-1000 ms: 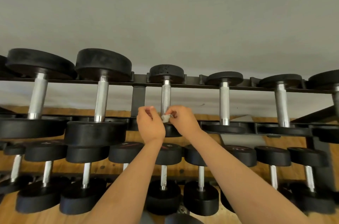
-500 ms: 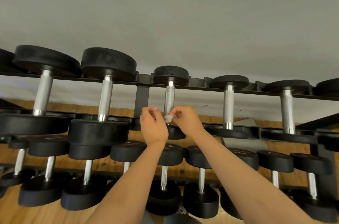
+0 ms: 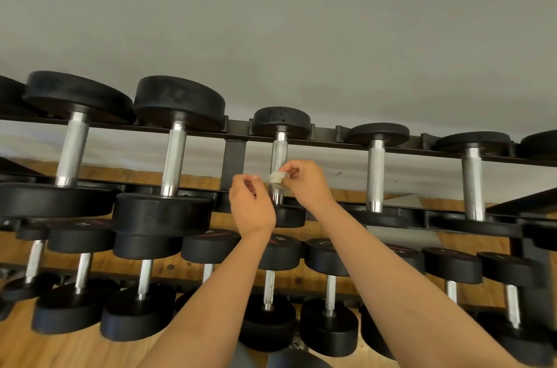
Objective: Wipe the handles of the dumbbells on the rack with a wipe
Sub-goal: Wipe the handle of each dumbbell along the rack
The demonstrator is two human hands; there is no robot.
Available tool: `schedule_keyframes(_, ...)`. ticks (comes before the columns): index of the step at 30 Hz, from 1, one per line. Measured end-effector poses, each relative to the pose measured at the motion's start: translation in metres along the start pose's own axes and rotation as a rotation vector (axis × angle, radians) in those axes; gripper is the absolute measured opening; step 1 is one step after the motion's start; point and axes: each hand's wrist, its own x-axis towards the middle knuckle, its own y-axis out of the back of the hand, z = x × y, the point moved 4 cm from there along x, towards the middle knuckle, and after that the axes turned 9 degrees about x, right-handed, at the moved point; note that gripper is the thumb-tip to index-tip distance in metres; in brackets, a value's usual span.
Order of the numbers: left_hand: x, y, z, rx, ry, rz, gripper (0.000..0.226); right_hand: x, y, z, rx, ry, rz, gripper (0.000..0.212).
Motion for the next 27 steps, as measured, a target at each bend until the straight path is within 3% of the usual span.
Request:
schedule_keyframes(3, 0.0, 0.0, 0.0, -0.003, 0.001, -0.005, 0.016, -0.003, -0.004, 0.002, -0.004, 0.036, 0.055, 0.007)
schedule_keyframes(9, 0.001, 0.0, -0.001, -0.012, 0.0, -0.008, 0.015, -0.015, -0.011, 0.011, -0.022, 0.06, -0.021, 0.009)
schedule_keyframes(13, 0.0, 0.0, -0.002, -0.017, 0.0, -0.001, 0.018, 0.004, -0.002, 0.0, 0.005, 0.04, 0.072, 0.008)
schedule_keyframes(17, 0.001, 0.001, -0.002, -0.016, -0.003, 0.004, 0.02, -0.01, -0.01, 0.01, 0.0, 0.072, 0.06, 0.007)
schedule_keyframes(27, 0.0, 0.002, 0.001, -0.02, 0.018, -0.01, 0.007, 0.019, -0.008, -0.005, 0.07, 0.094, 0.202, 0.004)
